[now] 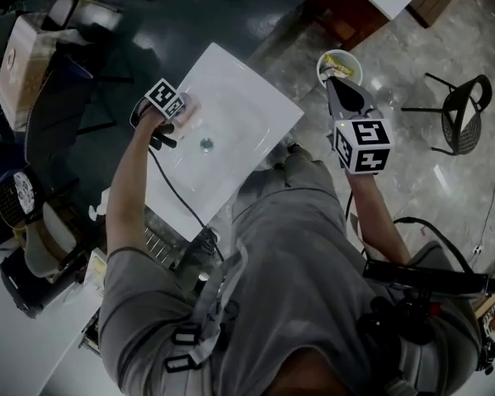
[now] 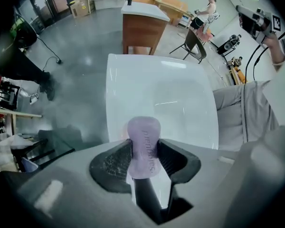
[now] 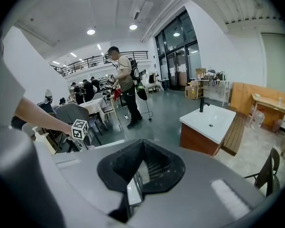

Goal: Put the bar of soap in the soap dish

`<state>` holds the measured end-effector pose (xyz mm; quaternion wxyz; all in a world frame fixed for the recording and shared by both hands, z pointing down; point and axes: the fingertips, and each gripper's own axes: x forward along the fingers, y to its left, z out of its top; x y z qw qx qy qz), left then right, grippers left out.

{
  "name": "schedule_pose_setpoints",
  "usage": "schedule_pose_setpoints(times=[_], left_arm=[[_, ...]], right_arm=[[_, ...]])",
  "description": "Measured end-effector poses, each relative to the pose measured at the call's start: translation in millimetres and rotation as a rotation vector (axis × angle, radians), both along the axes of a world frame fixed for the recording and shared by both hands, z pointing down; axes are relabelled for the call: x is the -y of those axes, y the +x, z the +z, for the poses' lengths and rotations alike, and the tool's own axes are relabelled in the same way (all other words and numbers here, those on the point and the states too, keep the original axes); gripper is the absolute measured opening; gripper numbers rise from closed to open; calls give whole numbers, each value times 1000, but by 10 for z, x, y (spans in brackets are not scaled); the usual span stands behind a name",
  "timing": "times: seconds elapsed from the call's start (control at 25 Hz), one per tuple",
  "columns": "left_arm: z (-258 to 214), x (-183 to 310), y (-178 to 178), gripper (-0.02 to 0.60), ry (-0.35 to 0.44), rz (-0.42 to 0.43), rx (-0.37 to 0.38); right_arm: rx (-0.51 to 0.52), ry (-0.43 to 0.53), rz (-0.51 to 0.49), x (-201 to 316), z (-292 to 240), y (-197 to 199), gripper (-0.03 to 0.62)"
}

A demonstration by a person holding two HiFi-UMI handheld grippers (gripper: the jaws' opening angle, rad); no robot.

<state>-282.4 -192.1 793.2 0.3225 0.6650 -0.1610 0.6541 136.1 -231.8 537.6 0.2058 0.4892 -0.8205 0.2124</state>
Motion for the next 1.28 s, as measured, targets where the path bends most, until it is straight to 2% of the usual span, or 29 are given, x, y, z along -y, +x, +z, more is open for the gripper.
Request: schedule_pose_setpoints(times=[0.32,0.56,0.6,0.76,1.04,1.28], left_arm=[[167,-87,-67,175,-44,-14,5],[174,-130,-20,201,-59,25,4],[160,-123,-15,221,-59,32,14],[81,-76,-57,222,-19,46,39],[-117,142,-97,221,115,-2,37],[-746,503,-142,221,387,-109,-7]], right_arm=[[-16,-23,-3,-41,86,3,2],[-15,-19,-16,-10,72,-75,2],[-13,-15,-21,-7,56,-105,3],[-4,-3,-50,-22,-9,-246,2],[5,6,-94,-85,-32,-398,2],[26,25,-144,-129,-191,-656,3]])
